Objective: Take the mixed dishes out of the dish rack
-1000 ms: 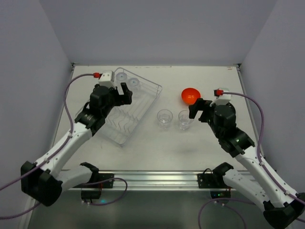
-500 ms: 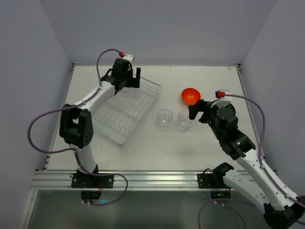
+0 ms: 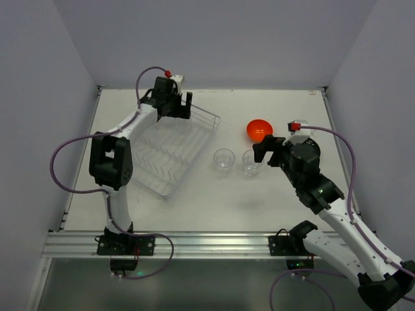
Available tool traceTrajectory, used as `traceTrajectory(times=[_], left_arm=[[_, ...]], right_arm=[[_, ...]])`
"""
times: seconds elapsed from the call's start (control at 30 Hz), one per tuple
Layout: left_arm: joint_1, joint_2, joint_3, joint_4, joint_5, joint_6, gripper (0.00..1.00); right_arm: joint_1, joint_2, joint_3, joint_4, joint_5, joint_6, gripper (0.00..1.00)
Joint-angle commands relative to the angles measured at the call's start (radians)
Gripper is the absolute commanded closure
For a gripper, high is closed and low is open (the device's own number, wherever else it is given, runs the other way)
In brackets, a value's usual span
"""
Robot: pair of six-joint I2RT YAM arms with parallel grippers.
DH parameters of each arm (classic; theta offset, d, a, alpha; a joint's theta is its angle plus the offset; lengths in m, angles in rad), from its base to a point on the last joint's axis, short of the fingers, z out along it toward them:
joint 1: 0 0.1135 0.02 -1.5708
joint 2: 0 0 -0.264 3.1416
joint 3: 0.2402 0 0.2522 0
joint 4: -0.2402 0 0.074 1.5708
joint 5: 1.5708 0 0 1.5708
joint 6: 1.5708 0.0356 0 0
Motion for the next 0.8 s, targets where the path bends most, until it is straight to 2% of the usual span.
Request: traceTrajectory(times=[0.0, 0.53, 0.73, 0.77], left_arm=[[0.000, 0.026, 0.059, -0.013, 0.037, 0.025, 0.02], [-0.011, 0.140, 0.149, 0.000, 0.026, 0.068, 0.04], [-0.017, 0.150, 0.145, 0.002, 0.023, 0.066, 0.17], [-0.018, 0.152, 0.142, 0.002, 0.020, 0.066, 0.22]], right_arm=[[-0.002, 0.001, 0.006, 0.037, -0.009, -0.016, 0.01], [0.000, 0.005, 0.009, 0.037, -0.054, -0.019, 0.01], [-0.002, 0.002, 0.008, 0.039, -0.059, -0.019, 0.01], [-0.002, 0.002, 0.008, 0.039, -0.059, -0.019, 0.01]])
